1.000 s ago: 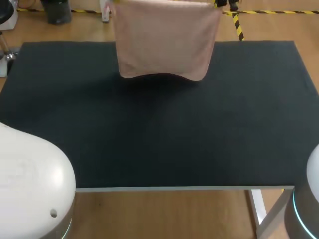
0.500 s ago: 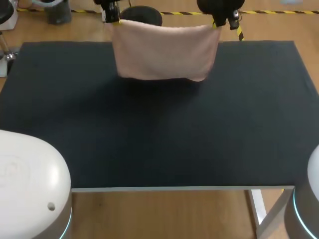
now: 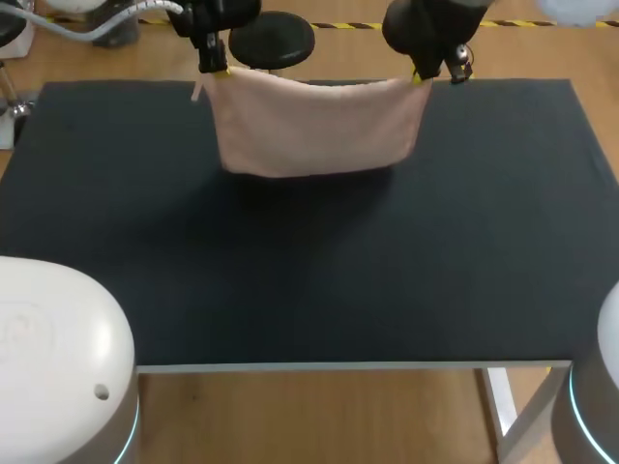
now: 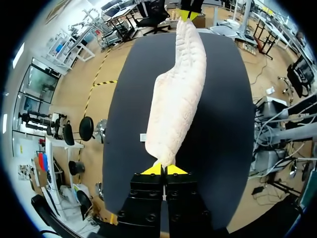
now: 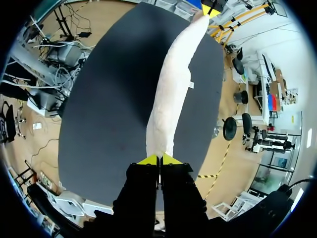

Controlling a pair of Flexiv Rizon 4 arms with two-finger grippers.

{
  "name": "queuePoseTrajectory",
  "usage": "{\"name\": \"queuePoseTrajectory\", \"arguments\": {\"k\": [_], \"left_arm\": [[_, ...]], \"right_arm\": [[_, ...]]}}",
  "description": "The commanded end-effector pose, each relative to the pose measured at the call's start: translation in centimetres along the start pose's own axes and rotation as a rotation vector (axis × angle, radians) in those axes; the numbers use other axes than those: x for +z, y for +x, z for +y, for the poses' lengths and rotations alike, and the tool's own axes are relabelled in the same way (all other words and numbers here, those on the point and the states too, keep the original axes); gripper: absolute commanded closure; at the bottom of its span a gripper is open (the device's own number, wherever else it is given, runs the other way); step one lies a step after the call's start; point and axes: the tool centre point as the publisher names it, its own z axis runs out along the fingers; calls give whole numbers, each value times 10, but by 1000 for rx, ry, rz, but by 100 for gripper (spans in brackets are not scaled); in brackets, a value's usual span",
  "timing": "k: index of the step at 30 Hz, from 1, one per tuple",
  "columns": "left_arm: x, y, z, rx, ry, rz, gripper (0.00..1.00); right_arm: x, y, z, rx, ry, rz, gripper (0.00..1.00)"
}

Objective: Fold the towel

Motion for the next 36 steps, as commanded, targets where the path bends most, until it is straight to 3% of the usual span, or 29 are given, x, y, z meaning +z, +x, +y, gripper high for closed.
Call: {"name": "queuePoseTrajectory", "arguments": {"k": [1,14,22,25,32,36], "left_arm": [[0,11,5,-5,12,-6,100],[24,38,15,-44,8,75,100],[61,36,17,-89,-3,150,100],[79,34,14,-74,-51,177,100],[106,25,8,-107,2,198,100],[124,18,8,-126,-10,219,100]], "right_arm": [[0,10,1,-4,-5,9,100],[17,33,8,-10,8,88,100],[58,37,2,44,10,130,100],[74,35,1,52,22,144,100],[100,24,-6,77,30,153,100],[111,15,-8,85,31,153,100]]}}
